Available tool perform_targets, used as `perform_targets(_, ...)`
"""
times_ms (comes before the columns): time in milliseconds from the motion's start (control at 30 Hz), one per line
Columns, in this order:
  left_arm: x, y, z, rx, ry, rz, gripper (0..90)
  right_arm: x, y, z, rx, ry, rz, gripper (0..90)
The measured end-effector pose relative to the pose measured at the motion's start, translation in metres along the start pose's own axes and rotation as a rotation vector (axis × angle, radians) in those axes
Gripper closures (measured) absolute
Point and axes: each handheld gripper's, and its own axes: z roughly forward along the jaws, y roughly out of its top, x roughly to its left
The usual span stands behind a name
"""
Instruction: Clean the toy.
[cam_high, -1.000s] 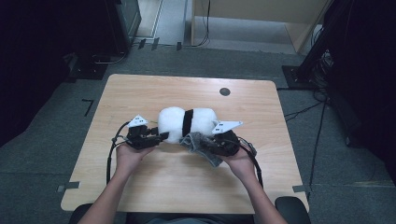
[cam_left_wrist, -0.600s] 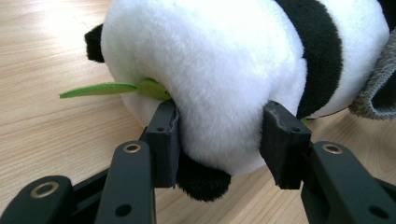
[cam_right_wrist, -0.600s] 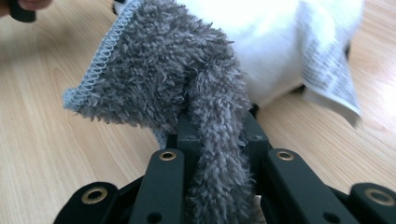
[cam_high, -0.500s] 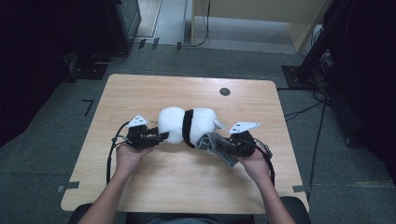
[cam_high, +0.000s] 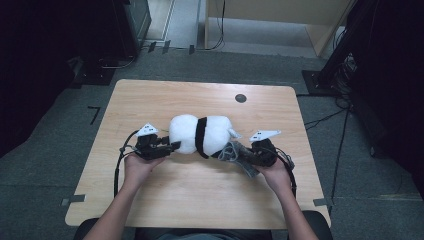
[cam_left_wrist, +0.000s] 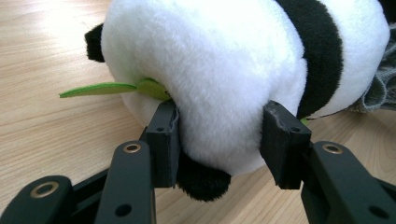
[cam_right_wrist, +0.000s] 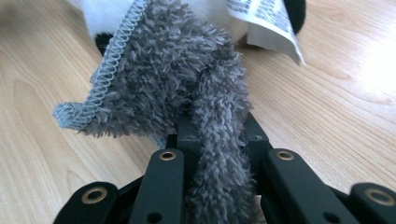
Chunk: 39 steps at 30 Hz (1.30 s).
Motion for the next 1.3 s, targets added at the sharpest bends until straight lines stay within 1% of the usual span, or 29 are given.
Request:
perform_targets(100, 0.000, 0.000, 0.000, 0.000, 0.002, 0.000, 52.2, 0.000, 0.000, -0.001, 0.000, -0.004, 0.007, 76.3)
perform_targets(233, -0.001, 0.000, 0.000, -0.002, 0.005, 0.000, 52.3, 0.003, 0.001, -0.004, -0.017, -0.003, -0.003, 76.4)
perform_targets(433, -0.001, 0.000, 0.000, -0.002, 0.007, 0.000, 52.3, 0.008, 0.003, -0.012, -0.065, 0.006, -0.009, 76.5)
perform_targets(567, -0.001, 0.000, 0.000, -0.002, 0.007, 0.000, 52.3, 0.008, 0.007, -0.017, -0.088, -0.010, -0.020, 76.5)
perform_targets(667, -0.001, 0.000, 0.000, -0.002, 0.006, -0.002, 52.3, 0.006, 0.013, -0.022, -0.118, -0.013, -0.022, 76.4)
perform_targets(733, -0.001, 0.000, 0.000, -0.003, 0.006, -0.002, 52.3, 0.005, 0.016, -0.024, -0.129, -0.007, -0.024, 76.4)
perform_targets(767, -0.001, 0.000, 0.000, -0.003, 0.006, -0.002, 52.4, 0.004, 0.018, -0.024, -0.126, -0.009, -0.027, 76.4)
perform_targets(900, -0.002, 0.000, 0.000, -0.002, 0.006, -0.003, 52.3, 0.002, 0.028, -0.024, -0.140, -0.027, -0.043, 76.4)
perform_targets(967, -0.002, 0.000, 0.000, -0.002, 0.005, -0.005, 52.3, 0.000, 0.035, -0.025, -0.146, -0.038, -0.041, 76.4)
perform_targets(1100, -0.002, 0.000, 0.001, -0.003, 0.006, -0.005, 52.3, -0.006, 0.044, -0.025, -0.158, -0.055, -0.027, 76.4)
perform_targets(1200, -0.002, 0.000, 0.001, -0.003, 0.007, -0.003, 52.4, -0.012, 0.051, -0.027, -0.184, -0.071, -0.009, 76.4)
perform_targets(1300, -0.002, 0.000, 0.000, -0.003, 0.007, -0.002, 52.3, -0.019, 0.055, -0.028, -0.197, -0.082, 0.009, 76.4)
